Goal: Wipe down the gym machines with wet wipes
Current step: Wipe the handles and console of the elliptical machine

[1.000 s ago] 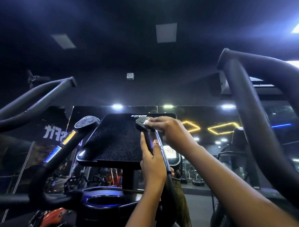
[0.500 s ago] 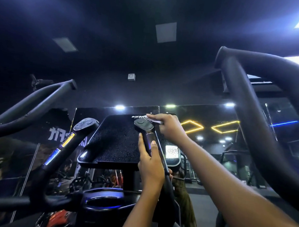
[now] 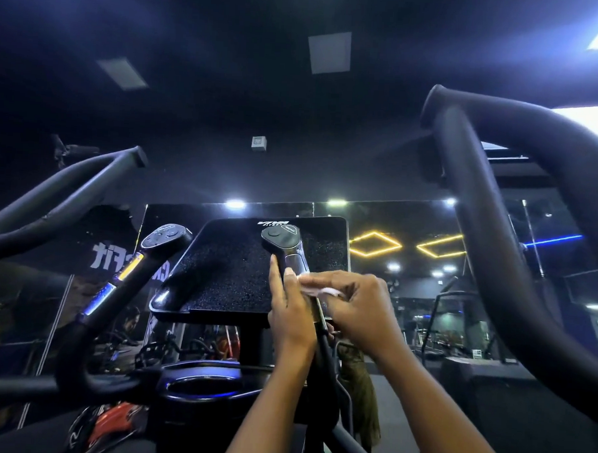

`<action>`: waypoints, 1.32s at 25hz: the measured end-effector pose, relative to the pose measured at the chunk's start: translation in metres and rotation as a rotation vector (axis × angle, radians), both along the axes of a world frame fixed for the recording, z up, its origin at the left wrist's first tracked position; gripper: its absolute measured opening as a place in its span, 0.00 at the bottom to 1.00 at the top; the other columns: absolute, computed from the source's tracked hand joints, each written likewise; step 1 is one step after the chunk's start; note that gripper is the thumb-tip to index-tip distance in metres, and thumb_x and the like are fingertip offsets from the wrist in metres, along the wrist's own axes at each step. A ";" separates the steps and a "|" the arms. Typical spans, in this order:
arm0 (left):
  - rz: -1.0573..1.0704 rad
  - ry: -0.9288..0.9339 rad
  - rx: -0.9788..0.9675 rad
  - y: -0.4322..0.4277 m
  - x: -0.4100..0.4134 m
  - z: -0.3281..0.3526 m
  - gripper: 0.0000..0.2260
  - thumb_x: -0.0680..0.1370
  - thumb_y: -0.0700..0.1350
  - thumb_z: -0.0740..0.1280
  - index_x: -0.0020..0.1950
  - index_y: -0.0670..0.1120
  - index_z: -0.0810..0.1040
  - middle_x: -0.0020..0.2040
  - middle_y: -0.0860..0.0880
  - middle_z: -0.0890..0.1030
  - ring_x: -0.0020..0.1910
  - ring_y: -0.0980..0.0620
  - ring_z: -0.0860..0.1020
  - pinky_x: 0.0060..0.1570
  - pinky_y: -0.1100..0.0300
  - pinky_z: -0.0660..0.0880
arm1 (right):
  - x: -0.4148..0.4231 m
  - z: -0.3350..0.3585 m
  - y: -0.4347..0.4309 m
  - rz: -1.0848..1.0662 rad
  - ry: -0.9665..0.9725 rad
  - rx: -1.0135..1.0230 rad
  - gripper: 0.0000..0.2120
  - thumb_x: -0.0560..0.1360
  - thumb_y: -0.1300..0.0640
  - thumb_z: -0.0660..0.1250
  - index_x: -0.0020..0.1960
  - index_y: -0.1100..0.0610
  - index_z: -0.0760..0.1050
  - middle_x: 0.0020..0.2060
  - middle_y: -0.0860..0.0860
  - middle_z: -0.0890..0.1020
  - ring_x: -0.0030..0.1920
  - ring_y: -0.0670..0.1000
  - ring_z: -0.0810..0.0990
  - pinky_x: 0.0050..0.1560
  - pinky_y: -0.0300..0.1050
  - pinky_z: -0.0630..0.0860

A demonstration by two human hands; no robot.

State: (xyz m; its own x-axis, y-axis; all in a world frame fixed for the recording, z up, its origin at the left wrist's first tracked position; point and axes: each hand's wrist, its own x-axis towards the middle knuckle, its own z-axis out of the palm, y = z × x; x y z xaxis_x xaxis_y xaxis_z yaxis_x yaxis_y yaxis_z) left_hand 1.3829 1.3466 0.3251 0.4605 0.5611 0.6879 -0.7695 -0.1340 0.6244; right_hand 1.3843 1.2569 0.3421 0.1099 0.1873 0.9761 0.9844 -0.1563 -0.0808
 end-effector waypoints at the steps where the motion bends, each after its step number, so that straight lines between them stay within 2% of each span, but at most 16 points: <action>1: -0.007 -0.016 -0.013 0.000 0.000 -0.001 0.21 0.81 0.60 0.52 0.74 0.62 0.58 0.70 0.52 0.70 0.67 0.43 0.70 0.66 0.47 0.66 | 0.001 0.011 -0.001 -0.030 -0.014 0.011 0.14 0.70 0.71 0.67 0.49 0.57 0.83 0.44 0.48 0.84 0.29 0.33 0.77 0.30 0.25 0.70; 2: -0.018 -0.031 -0.029 0.000 0.001 -0.001 0.22 0.78 0.65 0.51 0.73 0.66 0.58 0.69 0.55 0.70 0.66 0.42 0.71 0.65 0.42 0.67 | 0.005 0.027 0.000 -0.082 -0.052 0.044 0.14 0.70 0.71 0.66 0.51 0.58 0.82 0.45 0.48 0.84 0.28 0.33 0.75 0.28 0.26 0.69; 3: -0.036 -0.043 -0.042 0.001 0.004 -0.003 0.23 0.74 0.70 0.50 0.69 0.73 0.58 0.68 0.57 0.70 0.64 0.39 0.73 0.63 0.38 0.69 | 0.010 0.044 0.004 -0.138 -0.102 0.065 0.14 0.71 0.70 0.65 0.52 0.59 0.82 0.47 0.49 0.83 0.33 0.33 0.77 0.33 0.27 0.73; 5: -0.077 -0.031 -0.043 0.002 0.015 -0.005 0.23 0.65 0.79 0.49 0.60 0.82 0.57 0.69 0.55 0.72 0.60 0.33 0.75 0.59 0.33 0.70 | 0.018 0.068 0.018 -0.207 -0.179 -0.007 0.15 0.70 0.68 0.64 0.55 0.60 0.81 0.52 0.52 0.83 0.48 0.41 0.81 0.54 0.36 0.76; 6: -0.087 -0.030 -0.050 0.003 0.015 -0.004 0.25 0.64 0.80 0.49 0.61 0.81 0.58 0.69 0.54 0.72 0.61 0.33 0.75 0.60 0.33 0.69 | 0.022 0.070 0.025 -0.225 -0.205 -0.073 0.15 0.70 0.66 0.65 0.55 0.61 0.80 0.53 0.54 0.82 0.53 0.47 0.80 0.59 0.38 0.73; 9: -0.043 -0.025 -0.021 -0.001 0.002 -0.002 0.29 0.75 0.71 0.48 0.74 0.63 0.61 0.68 0.56 0.70 0.66 0.50 0.70 0.67 0.52 0.65 | 0.027 0.044 0.028 -0.287 -0.380 -0.133 0.14 0.69 0.67 0.68 0.55 0.62 0.80 0.53 0.56 0.83 0.53 0.55 0.82 0.55 0.45 0.77; 12: -0.054 -0.011 -0.034 0.000 -0.002 0.000 0.31 0.76 0.68 0.46 0.75 0.56 0.62 0.70 0.50 0.72 0.66 0.51 0.71 0.65 0.57 0.65 | 0.016 0.010 0.013 -0.364 -0.517 -0.149 0.16 0.66 0.67 0.68 0.53 0.60 0.81 0.49 0.54 0.84 0.44 0.56 0.83 0.44 0.48 0.81; 16: -0.076 0.015 -0.031 0.000 -0.004 -0.007 0.24 0.80 0.63 0.46 0.75 0.60 0.59 0.71 0.52 0.69 0.66 0.51 0.71 0.67 0.57 0.63 | -0.003 -0.022 -0.016 -0.184 -0.355 -0.171 0.18 0.67 0.59 0.58 0.49 0.58 0.83 0.46 0.50 0.85 0.45 0.45 0.82 0.46 0.37 0.79; 18: -0.050 0.020 0.001 -0.002 -0.005 -0.018 0.25 0.74 0.72 0.45 0.70 0.71 0.56 0.70 0.54 0.69 0.63 0.49 0.74 0.67 0.51 0.65 | -0.001 -0.015 -0.021 -0.091 -0.187 -0.116 0.16 0.67 0.60 0.60 0.49 0.58 0.83 0.46 0.50 0.85 0.48 0.41 0.81 0.48 0.31 0.77; 22: 0.006 0.069 -0.014 -0.004 0.015 -0.030 0.24 0.62 0.83 0.44 0.58 0.85 0.53 0.64 0.40 0.77 0.59 0.34 0.77 0.57 0.35 0.73 | 0.008 0.018 0.005 -0.094 0.051 0.022 0.16 0.71 0.69 0.66 0.56 0.57 0.80 0.52 0.51 0.83 0.53 0.42 0.80 0.54 0.28 0.73; 24: 0.035 0.032 -0.012 -0.002 0.008 -0.026 0.24 0.66 0.80 0.45 0.61 0.82 0.55 0.68 0.43 0.74 0.63 0.38 0.74 0.62 0.38 0.70 | 0.010 0.010 0.012 -0.071 0.044 0.022 0.16 0.71 0.68 0.66 0.57 0.57 0.80 0.53 0.51 0.82 0.54 0.40 0.78 0.56 0.27 0.71; 25: 0.031 0.002 -0.008 -0.004 0.001 -0.024 0.25 0.71 0.76 0.46 0.67 0.77 0.56 0.71 0.45 0.71 0.67 0.41 0.72 0.67 0.46 0.66 | 0.010 0.000 0.012 -0.062 0.021 0.029 0.17 0.71 0.67 0.65 0.57 0.58 0.79 0.53 0.50 0.82 0.55 0.38 0.77 0.56 0.27 0.71; 27: 0.033 -0.028 -0.016 -0.008 -0.004 -0.024 0.23 0.79 0.63 0.46 0.74 0.62 0.59 0.73 0.49 0.68 0.70 0.49 0.68 0.63 0.63 0.61 | 0.010 -0.025 0.006 -0.047 -0.020 0.063 0.20 0.68 0.68 0.62 0.58 0.59 0.79 0.53 0.51 0.82 0.56 0.37 0.76 0.58 0.28 0.71; 29: 0.039 -0.018 -0.012 -0.010 -0.005 -0.023 0.22 0.82 0.57 0.46 0.75 0.58 0.59 0.72 0.51 0.68 0.68 0.53 0.69 0.59 0.64 0.61 | 0.009 -0.045 0.000 -0.061 -0.057 0.089 0.21 0.66 0.69 0.61 0.57 0.59 0.79 0.54 0.51 0.82 0.57 0.40 0.76 0.59 0.28 0.70; 31: 0.016 0.010 0.002 -0.004 -0.003 -0.022 0.22 0.81 0.61 0.46 0.75 0.59 0.59 0.71 0.52 0.68 0.64 0.57 0.69 0.60 0.64 0.62 | 0.005 -0.059 -0.004 -0.108 -0.129 0.058 0.20 0.66 0.69 0.63 0.56 0.59 0.80 0.53 0.52 0.82 0.55 0.43 0.78 0.59 0.30 0.71; 33: -0.049 0.070 0.053 0.001 -0.006 -0.023 0.30 0.75 0.73 0.47 0.74 0.64 0.58 0.72 0.50 0.67 0.66 0.53 0.69 0.68 0.55 0.62 | -0.001 -0.070 -0.009 -0.166 -0.192 -0.023 0.18 0.67 0.68 0.65 0.55 0.59 0.81 0.52 0.52 0.83 0.53 0.46 0.80 0.57 0.34 0.73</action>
